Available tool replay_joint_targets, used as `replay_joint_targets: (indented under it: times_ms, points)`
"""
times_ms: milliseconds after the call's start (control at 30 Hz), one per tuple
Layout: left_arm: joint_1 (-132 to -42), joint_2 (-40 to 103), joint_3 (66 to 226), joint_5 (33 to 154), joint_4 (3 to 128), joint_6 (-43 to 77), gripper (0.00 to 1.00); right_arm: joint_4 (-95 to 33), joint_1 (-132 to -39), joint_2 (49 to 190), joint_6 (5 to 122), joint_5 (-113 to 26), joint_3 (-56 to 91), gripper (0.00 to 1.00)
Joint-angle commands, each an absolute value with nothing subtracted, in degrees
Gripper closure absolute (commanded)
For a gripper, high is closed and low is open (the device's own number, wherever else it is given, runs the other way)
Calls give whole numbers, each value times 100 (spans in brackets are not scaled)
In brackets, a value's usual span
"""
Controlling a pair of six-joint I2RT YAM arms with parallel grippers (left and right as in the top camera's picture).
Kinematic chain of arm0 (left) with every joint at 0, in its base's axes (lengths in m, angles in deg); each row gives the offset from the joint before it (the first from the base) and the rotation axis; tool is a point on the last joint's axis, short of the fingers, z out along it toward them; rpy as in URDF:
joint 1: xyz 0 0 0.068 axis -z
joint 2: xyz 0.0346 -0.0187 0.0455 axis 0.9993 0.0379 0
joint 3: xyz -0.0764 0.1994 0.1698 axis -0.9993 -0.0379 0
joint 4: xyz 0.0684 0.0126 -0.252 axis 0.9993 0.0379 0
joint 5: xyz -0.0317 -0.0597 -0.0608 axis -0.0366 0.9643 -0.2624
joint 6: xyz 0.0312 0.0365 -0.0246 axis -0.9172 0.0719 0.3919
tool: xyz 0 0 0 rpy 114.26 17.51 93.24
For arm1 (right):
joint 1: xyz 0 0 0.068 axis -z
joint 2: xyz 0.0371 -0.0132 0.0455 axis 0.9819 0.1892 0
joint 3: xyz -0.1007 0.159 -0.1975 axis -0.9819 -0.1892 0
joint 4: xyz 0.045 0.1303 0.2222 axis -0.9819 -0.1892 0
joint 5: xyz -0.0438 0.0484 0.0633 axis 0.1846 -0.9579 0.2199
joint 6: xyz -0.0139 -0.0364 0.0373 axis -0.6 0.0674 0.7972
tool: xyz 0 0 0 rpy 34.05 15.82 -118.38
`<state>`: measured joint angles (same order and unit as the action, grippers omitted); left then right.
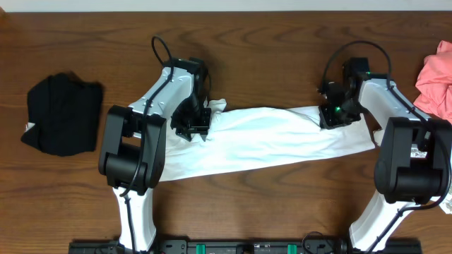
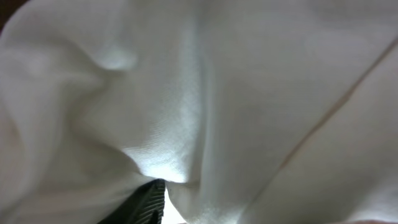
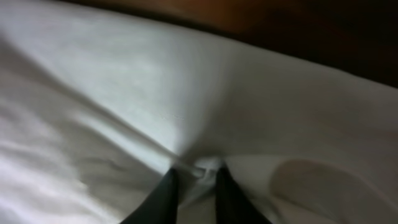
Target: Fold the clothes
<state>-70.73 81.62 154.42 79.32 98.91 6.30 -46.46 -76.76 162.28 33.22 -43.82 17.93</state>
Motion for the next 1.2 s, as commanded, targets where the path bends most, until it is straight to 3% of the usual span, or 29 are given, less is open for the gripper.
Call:
replay_joint_targets:
  times_ms: [0, 567, 1167]
  points:
    - [-7070, 8134, 15431, 7842, 9926, 637, 56, -4170, -7650, 16198, 3974, -3693, 1670, 75]
    - [-7070, 8134, 15431, 7842, 9928, 637, 56, -2010, -7539, 16195, 5462, -3403, 1624, 62]
    - [-7070, 8134, 15431, 7842, 9924, 637, 56, -3145, -7191, 16018, 5025, -3418, 1744, 63]
